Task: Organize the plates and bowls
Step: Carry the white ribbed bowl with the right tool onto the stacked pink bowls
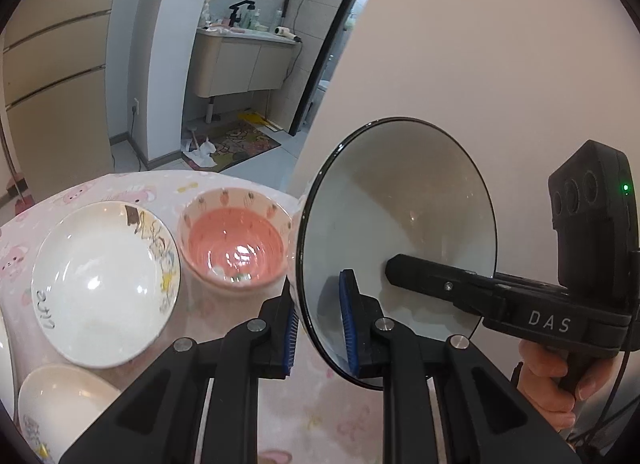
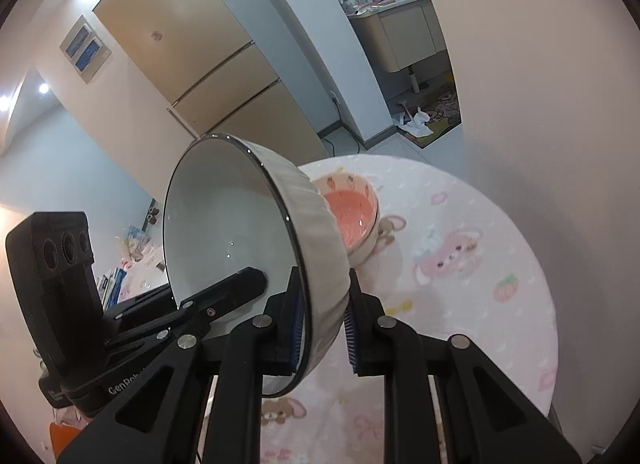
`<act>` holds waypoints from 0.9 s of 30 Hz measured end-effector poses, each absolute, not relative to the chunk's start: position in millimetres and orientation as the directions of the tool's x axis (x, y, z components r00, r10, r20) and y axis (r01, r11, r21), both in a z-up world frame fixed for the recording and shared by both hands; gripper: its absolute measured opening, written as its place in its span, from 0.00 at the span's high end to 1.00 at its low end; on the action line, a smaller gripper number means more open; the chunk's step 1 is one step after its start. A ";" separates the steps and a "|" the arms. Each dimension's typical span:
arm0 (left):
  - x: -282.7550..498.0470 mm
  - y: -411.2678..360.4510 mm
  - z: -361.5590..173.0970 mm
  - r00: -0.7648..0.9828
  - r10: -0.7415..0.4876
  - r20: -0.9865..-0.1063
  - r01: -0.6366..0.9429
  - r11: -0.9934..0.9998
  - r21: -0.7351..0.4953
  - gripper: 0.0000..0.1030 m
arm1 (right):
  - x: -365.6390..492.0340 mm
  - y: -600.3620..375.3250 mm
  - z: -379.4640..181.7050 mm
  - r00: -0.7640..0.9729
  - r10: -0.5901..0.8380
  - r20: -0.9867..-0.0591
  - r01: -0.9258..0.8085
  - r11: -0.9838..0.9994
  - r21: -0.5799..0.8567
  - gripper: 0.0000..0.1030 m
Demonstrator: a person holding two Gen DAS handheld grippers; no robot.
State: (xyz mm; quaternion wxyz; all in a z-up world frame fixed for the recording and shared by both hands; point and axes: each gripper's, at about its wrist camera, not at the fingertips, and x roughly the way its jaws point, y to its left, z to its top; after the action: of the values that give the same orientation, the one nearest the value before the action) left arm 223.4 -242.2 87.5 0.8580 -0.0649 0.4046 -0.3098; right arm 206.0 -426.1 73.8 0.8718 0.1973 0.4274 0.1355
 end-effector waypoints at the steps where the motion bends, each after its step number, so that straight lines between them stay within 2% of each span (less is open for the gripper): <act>1: 229.4 -242.4 88.2 0.481 -0.581 -0.657 0.471 0.803 -0.365 0.80 | 212.0 -426.6 73.3 0.598 0.403 -0.693 -0.065 0.886 0.459 0.83; 11: 292.6 -236.3 48.9 0.464 -0.511 -0.724 0.366 0.854 -0.369 0.79 | 282.3 -419.8 32.6 0.533 0.440 -0.723 -0.032 0.864 0.502 0.83; 18: 301.7 -237.5 27.5 0.466 -0.432 -0.772 0.348 0.892 -0.290 0.79 | 299.3 -407.2 9.9 0.496 0.433 -0.752 -0.014 0.871 0.492 0.81; 27: 300.3 -248.5 26.9 0.519 -0.345 -0.782 0.355 0.919 -0.169 0.77 | 297.4 -398.6 12.3 0.564 0.356 -0.745 -0.022 0.909 0.417 0.78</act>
State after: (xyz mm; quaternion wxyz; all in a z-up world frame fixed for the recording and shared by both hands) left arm 300.3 -248.5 26.9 0.8716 0.0058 0.4472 -0.2007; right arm 297.4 -398.6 12.3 0.8649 0.1837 0.4542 0.1092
